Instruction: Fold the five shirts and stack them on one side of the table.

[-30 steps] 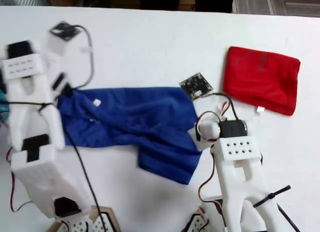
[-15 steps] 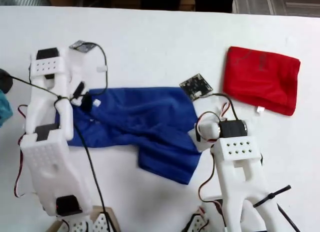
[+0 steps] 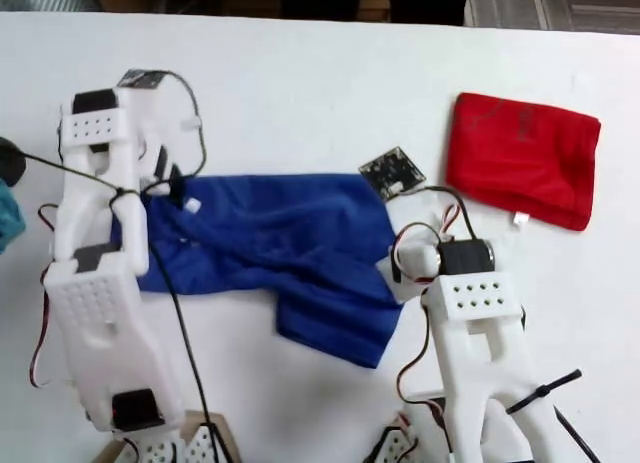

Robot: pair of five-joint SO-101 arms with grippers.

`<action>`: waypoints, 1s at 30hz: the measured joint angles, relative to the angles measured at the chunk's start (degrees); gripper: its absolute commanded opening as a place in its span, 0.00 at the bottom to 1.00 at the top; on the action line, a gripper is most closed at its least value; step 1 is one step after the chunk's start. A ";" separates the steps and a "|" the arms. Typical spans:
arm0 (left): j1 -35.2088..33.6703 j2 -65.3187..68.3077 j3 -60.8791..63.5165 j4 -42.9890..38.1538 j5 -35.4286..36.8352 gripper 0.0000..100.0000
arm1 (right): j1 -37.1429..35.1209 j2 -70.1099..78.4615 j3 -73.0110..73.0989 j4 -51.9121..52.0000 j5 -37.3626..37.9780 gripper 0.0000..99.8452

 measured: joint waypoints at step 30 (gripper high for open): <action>-5.63 -8.79 1.32 -1.49 -3.78 0.22 | 2.29 0.00 13.89 -22.07 -0.35 0.02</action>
